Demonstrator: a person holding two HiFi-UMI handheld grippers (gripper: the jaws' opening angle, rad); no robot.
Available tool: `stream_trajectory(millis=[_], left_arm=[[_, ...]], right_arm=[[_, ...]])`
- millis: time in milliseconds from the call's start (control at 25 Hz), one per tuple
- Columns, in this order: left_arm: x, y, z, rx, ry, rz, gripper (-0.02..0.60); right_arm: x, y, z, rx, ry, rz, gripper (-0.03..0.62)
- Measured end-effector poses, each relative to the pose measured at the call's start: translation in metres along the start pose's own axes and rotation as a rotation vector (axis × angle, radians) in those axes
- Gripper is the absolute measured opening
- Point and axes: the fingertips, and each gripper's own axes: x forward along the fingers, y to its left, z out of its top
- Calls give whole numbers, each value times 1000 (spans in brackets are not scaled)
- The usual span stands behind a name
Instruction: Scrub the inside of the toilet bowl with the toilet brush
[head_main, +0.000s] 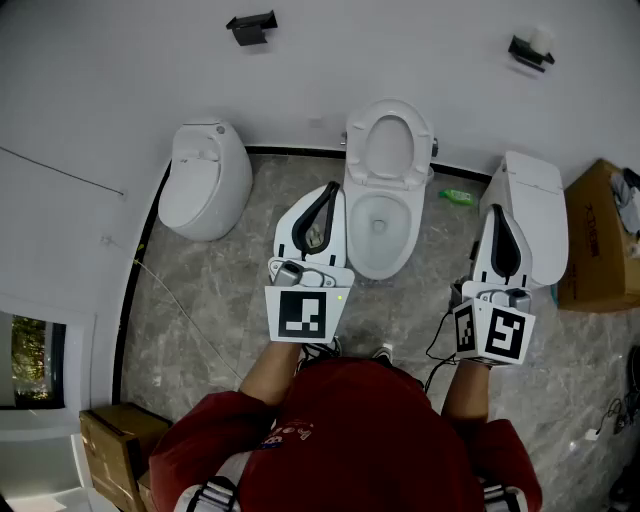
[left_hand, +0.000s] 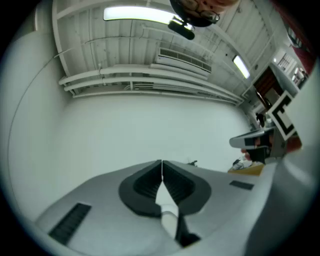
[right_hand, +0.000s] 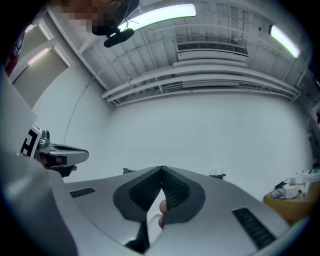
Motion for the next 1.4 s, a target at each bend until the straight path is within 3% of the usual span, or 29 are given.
stream_trajectory(millis=[360,640,920,1160,1400], left_arm=[[4,-15,1,-18,-1,23,-3],[12,-40,-3,-3,15,26,-3],[15,-60,-21,14,66,57,-3],[7,-32,-51,-7,125,124,-3],[3,38,-77,-10,125,200,-3]], right_arm=[[-6,-18,-9,-2,14,-4,-2],[-11,-49,-23,57,22,-18,-2],[-10,-65,-53,92,68,24,-2],[16,-31,-80,108,114,107,-2],[66,42,-89,88,114,208,-2]])
